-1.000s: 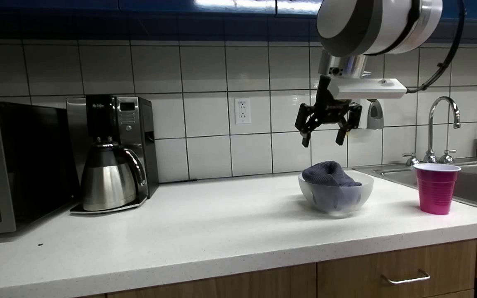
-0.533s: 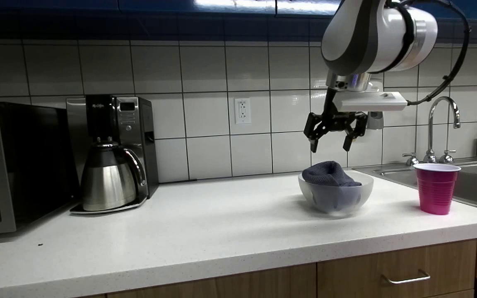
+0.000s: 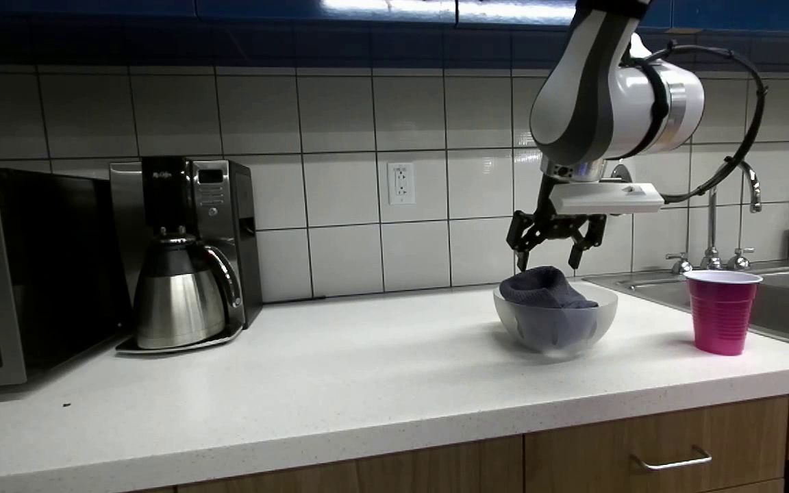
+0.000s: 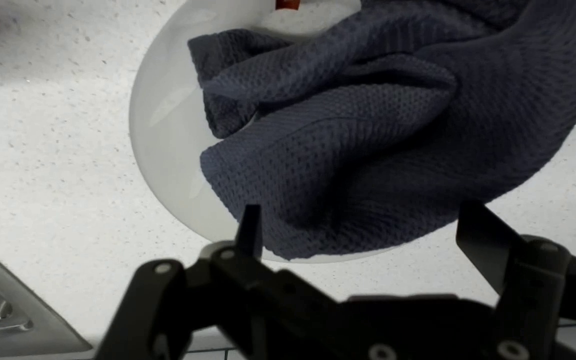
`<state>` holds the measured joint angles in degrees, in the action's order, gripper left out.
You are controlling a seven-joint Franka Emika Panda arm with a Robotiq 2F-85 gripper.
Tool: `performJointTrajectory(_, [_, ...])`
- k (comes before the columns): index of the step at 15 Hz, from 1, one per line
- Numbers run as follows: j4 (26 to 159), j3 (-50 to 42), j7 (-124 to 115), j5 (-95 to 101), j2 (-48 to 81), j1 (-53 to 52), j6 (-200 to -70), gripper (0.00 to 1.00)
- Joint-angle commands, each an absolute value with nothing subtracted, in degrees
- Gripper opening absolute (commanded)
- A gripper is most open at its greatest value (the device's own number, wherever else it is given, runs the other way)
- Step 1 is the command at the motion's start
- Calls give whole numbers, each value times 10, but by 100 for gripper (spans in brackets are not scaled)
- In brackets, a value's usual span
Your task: Remove the grey cloth from the plastic bowl
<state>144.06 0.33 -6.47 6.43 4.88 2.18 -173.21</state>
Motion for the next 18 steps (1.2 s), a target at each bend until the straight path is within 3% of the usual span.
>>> performJointTrajectory(1, [1410, -7, -70, 75, 90, 22, -1742, 100])
performJointTrajectory(14, [1381, -8, -40, 21, 154, 20, -1744, 100])
performJointTrajectory(15, [1381, -8, -39, 19, 156, 20, -1745, 90])
performJointTrajectory(16, [1382, -7, -39, 18, 157, 21, -1750, 72])
performJointTrajectory(18, [1384, -8, -39, 16, 159, 21, -1755, 56])
